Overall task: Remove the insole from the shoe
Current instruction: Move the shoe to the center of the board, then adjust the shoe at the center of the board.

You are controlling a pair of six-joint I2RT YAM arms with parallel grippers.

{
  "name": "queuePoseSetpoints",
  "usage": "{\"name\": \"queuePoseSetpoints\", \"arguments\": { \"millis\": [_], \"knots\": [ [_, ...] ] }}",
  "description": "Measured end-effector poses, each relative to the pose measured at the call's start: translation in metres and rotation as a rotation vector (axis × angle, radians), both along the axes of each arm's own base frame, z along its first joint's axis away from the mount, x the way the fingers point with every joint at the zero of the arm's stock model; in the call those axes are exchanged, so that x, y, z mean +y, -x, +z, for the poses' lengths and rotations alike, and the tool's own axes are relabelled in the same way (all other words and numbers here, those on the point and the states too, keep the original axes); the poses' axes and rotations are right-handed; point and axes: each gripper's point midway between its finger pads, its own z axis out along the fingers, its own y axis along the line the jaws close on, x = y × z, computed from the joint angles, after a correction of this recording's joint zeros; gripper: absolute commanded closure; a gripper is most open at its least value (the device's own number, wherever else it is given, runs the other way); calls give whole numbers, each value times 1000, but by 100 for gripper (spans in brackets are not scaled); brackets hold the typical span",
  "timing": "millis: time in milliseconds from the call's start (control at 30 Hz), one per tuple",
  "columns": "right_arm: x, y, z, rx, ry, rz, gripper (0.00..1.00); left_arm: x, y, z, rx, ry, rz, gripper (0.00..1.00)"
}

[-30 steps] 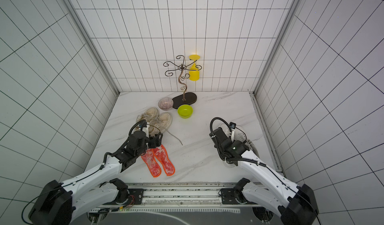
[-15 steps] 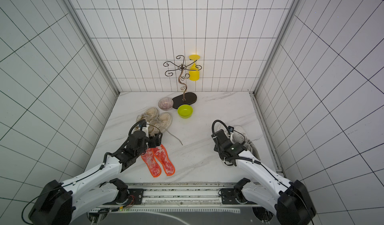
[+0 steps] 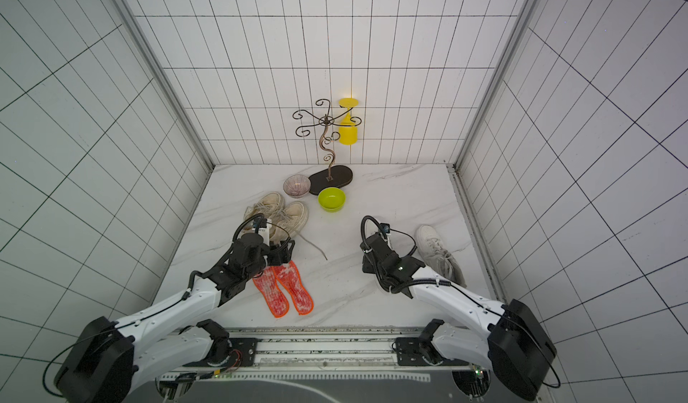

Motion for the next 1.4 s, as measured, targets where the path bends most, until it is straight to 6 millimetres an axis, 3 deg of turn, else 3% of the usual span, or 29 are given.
{"name": "queuePoseSetpoints", "arguments": {
  "millis": [200,367,500,733,900,1033,1200,1400],
  "knots": [
    [45,-9,1,-28,17,97,100,-15,4,6,-8,15,-49,15],
    [67,-4,3,-38,24,166,76,-37,10,12,-17,18,-112,15],
    [65,-2,9,-54,40,186,56,-45,12,15,-20,19,-132,15],
    [55,2,64,-179,-11,235,56,-61,17,25,-41,22,-171,16],
    [17,-20,85,-223,-40,147,56,-89,30,26,-36,17,-240,16],
    [-7,-36,74,-181,-23,80,57,-116,50,17,-14,7,-317,16],
    [-24,-43,40,-81,-10,47,56,-150,73,1,29,-9,-403,16],
    [-35,-31,-4,44,9,47,56,-178,74,-8,53,7,-427,18]
  ]
}}
